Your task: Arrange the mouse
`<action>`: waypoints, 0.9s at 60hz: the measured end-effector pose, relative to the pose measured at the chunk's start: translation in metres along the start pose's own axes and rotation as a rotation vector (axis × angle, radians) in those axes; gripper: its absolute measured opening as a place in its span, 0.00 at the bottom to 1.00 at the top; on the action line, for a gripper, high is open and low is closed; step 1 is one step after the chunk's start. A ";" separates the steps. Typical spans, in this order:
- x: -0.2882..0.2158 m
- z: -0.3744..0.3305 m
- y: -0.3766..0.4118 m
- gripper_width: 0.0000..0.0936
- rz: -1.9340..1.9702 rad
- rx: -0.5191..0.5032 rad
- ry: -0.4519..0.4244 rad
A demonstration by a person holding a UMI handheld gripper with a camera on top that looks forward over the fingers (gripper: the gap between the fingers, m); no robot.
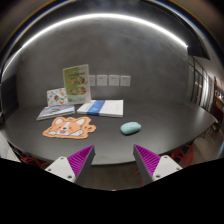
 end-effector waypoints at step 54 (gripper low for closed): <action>-0.002 0.061 0.038 0.90 0.228 -0.011 0.181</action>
Point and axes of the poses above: the point between the fingertips, and its own axes, seen from behind it with the camera up: y to the left, x down, z forward, the way the camera looks, the point moved 5 cm from there along -z, backward, against the way the camera looks, and after that the axes turned 15 degrees about z, right-handed, at the moved point
